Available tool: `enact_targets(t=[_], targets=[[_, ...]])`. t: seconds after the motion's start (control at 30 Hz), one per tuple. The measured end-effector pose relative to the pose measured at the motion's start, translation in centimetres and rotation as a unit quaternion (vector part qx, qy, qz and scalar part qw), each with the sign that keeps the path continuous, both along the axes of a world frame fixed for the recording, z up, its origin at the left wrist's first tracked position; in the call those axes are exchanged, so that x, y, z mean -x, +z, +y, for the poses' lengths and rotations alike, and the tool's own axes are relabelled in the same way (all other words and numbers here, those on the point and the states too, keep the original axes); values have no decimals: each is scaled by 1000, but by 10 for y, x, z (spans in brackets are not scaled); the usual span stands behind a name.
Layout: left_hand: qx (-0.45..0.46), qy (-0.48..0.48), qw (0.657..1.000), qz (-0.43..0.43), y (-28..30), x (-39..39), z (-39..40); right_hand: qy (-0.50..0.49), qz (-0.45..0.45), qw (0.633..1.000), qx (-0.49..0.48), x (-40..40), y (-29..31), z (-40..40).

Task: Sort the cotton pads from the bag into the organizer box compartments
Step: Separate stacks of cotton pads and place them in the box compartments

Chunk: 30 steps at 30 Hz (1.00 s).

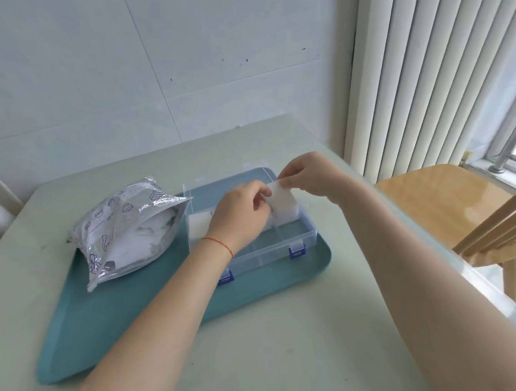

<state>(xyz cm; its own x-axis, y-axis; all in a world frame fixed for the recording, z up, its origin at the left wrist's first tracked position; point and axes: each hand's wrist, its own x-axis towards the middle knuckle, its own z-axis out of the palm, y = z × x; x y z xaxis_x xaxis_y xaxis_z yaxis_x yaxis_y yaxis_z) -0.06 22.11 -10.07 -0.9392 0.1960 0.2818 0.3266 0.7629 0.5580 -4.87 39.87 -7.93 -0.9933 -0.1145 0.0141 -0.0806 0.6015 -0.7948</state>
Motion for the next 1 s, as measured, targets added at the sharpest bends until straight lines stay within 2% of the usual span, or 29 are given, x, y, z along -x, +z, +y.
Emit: enact_targets(t=[0.23,0.37,0.6,0.73,0.87,0.93,1.0], targets=[[85,-30,996,-13,3,-2,4,28,52,996,-72,0,0,-4],[97,-29,995,-7,1,-1,5,28,73,992,-94,1,-2,-7],[125,-55,991,-3,-1,1,7,44,108,970,-214,0,-4,-11],[135,-67,988,-21,0,1,8,47,92,963,-249,-1,-4,-10],[183,-73,979,-56,6,1,11,50,47,938,-341,-4,0,-14],[164,-74,981,-79,9,1,11,53,39,931,-358,-8,7,-15],[89,-63,990,-86,15,-2,2,39,74,941,-327,-13,18,-14]])
